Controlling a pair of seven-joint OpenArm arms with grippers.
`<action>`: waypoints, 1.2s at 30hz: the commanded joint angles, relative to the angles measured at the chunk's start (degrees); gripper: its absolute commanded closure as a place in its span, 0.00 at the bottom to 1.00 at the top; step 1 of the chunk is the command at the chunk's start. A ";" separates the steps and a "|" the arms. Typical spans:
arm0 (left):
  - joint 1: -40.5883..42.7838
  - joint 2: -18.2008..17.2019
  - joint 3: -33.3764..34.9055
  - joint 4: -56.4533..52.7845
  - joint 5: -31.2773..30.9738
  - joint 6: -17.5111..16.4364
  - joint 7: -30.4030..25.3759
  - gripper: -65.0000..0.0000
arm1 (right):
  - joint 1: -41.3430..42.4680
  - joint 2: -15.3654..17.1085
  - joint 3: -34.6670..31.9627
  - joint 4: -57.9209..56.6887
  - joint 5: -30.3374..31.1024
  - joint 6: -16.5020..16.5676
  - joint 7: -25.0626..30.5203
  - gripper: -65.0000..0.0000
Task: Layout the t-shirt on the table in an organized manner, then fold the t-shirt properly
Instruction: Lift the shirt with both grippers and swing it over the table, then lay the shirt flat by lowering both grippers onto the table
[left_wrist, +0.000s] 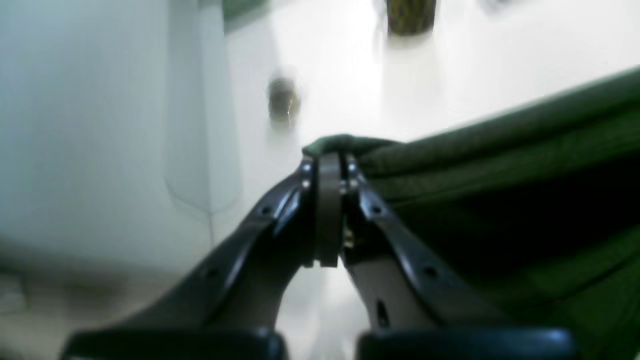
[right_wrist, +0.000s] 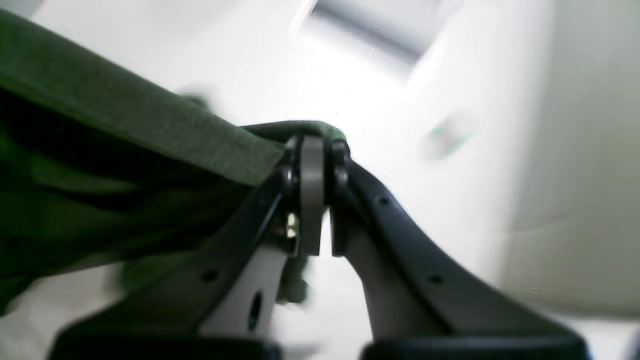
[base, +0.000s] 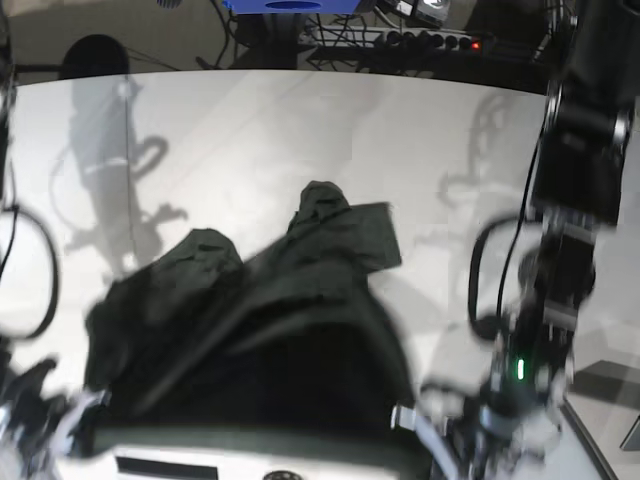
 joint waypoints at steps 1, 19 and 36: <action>-4.09 -0.03 -0.70 1.14 1.49 0.49 -1.97 1.00 | 4.47 0.90 0.43 2.48 -1.10 1.11 2.55 1.00; 27.74 0.23 -4.48 13.36 8.25 0.41 2.33 1.00 | -26.30 -5.34 4.74 6.43 -8.66 2.43 5.01 1.00; 46.73 -1.26 -11.95 7.73 15.55 0.41 -4.52 1.00 | -36.49 -12.99 4.74 -5.08 -8.40 2.08 8.09 1.00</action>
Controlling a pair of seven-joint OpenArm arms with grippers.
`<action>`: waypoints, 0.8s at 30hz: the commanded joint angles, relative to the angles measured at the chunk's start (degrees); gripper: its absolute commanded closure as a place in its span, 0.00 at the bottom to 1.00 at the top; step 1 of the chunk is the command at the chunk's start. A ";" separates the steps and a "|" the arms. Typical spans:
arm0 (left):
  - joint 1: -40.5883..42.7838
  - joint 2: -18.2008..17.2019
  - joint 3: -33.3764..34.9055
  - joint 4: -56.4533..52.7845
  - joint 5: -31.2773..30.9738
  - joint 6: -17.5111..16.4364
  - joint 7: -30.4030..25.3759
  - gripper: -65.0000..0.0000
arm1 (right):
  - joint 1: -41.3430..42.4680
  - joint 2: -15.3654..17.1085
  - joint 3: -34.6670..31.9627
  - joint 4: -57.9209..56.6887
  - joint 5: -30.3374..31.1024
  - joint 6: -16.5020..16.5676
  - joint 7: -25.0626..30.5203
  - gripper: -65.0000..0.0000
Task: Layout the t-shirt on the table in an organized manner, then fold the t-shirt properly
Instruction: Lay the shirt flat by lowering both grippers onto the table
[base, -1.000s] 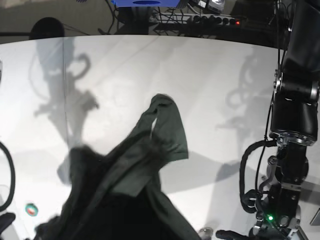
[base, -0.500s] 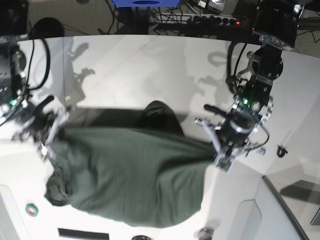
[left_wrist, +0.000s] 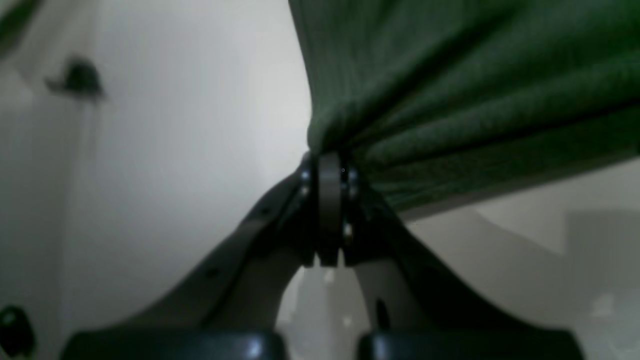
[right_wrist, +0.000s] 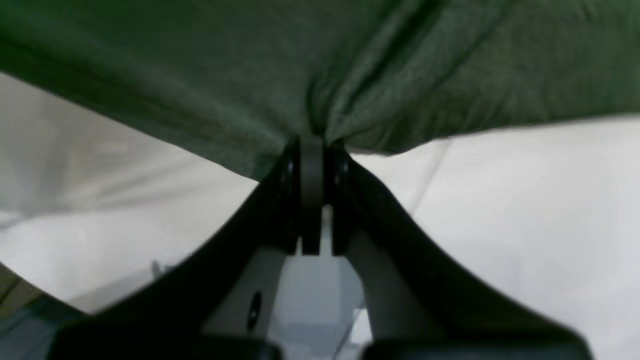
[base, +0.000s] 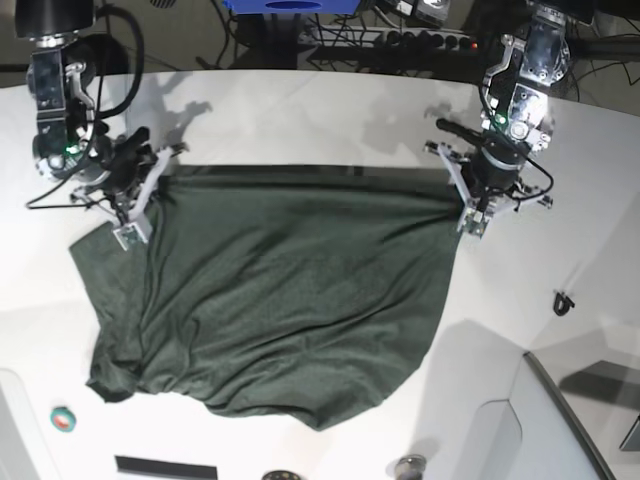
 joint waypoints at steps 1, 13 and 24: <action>-1.03 -0.30 -0.50 1.13 0.75 0.67 -1.75 1.00 | 0.82 1.11 0.43 2.25 -0.01 -0.61 1.27 1.00; 6.44 -0.92 -0.85 10.10 1.28 0.67 -1.57 1.00 | -10.35 -0.83 0.43 11.30 -0.01 -0.70 1.27 1.00; 9.43 -0.83 -7.62 6.40 0.75 0.67 -1.84 1.00 | -12.02 -1.44 6.41 11.12 -0.01 -0.70 1.27 0.50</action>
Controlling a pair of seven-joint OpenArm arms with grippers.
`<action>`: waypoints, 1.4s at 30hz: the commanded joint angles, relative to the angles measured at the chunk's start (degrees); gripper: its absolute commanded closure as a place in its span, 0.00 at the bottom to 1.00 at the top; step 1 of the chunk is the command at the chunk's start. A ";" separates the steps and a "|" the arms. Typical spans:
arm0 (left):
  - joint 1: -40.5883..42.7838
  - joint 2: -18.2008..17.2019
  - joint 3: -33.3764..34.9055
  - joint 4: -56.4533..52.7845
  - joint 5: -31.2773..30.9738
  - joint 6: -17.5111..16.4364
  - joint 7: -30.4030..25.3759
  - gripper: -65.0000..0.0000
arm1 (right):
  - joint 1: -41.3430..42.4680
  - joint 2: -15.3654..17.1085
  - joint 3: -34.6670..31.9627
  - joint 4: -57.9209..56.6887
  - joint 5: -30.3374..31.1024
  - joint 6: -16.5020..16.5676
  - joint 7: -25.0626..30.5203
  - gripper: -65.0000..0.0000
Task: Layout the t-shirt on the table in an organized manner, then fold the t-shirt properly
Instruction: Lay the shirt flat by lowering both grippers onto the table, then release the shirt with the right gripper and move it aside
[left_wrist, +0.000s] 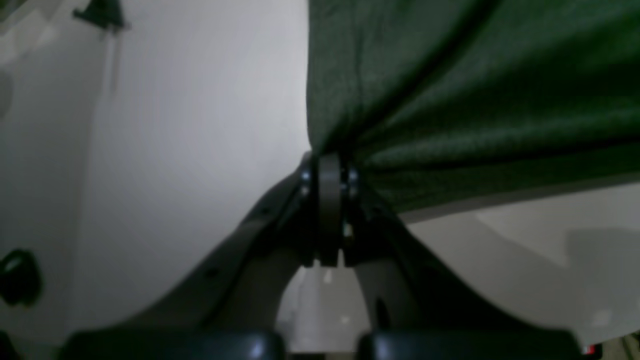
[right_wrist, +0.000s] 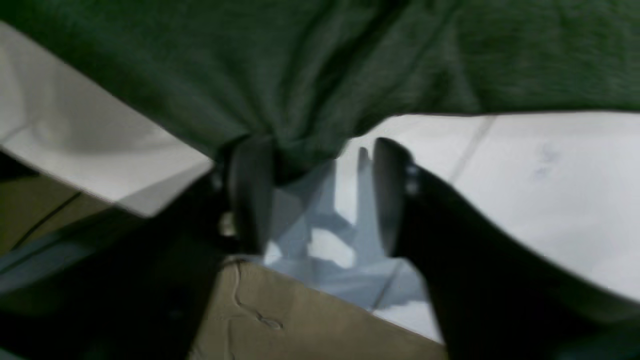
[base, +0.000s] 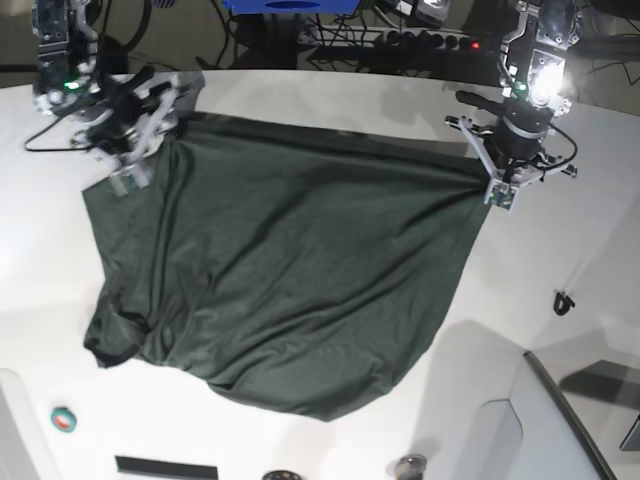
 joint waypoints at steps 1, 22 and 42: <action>0.23 -0.61 -0.34 0.70 0.51 0.45 -0.63 1.00 | 2.24 1.05 3.41 0.50 -0.60 -0.43 2.02 0.50; 0.58 -0.17 -0.25 0.52 0.43 0.45 -0.72 1.00 | 35.47 6.50 7.98 -44.95 -0.60 0.00 7.12 0.49; 0.23 -0.17 -0.34 0.61 0.43 0.45 -0.72 1.00 | 19.56 6.32 14.31 -19.19 5.64 0.00 -0.53 0.99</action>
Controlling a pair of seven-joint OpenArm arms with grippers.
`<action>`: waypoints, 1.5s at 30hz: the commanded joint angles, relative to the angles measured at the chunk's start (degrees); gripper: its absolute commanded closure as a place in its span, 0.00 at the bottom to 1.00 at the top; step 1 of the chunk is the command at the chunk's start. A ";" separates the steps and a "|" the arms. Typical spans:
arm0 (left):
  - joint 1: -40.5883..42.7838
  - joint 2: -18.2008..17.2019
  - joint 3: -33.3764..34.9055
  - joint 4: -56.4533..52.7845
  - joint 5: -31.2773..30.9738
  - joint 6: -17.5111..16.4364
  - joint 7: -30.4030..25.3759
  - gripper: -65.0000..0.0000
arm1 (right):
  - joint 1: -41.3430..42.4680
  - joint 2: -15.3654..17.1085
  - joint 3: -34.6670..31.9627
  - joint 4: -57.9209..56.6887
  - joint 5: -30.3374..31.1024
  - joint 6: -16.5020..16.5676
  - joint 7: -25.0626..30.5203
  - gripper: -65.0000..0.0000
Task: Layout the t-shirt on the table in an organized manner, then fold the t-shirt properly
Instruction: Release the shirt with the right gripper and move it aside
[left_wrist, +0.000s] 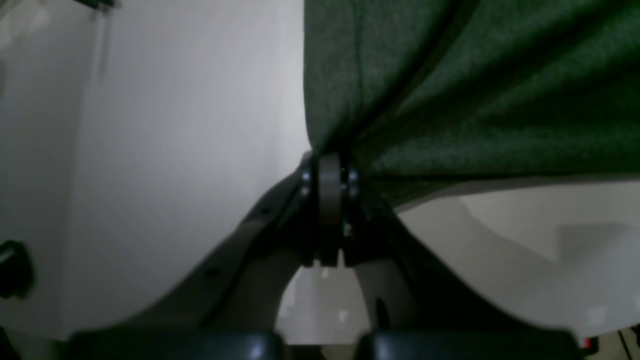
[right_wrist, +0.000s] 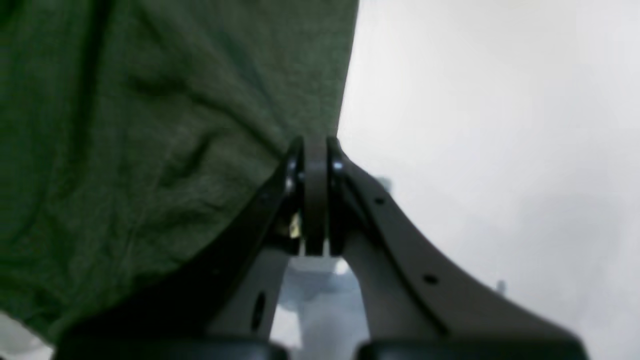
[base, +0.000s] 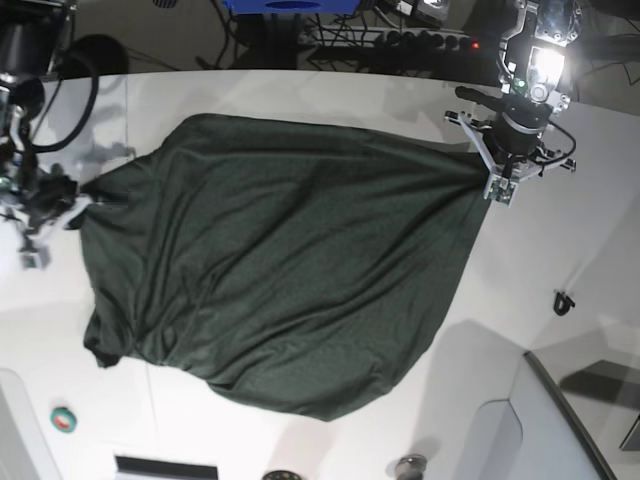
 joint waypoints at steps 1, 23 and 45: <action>-0.10 -0.59 -0.32 0.96 0.51 0.43 -0.88 1.00 | -1.06 0.88 1.48 2.19 1.19 -0.02 -0.25 0.99; -0.19 -0.85 -0.32 1.14 0.78 0.43 -0.88 1.00 | -16.97 -5.10 3.68 15.99 2.07 -7.49 -0.60 0.99; -5.72 1.08 -0.14 10.54 0.43 0.43 -0.26 1.00 | -11.44 -2.55 3.07 20.74 2.33 -4.32 -5.35 0.44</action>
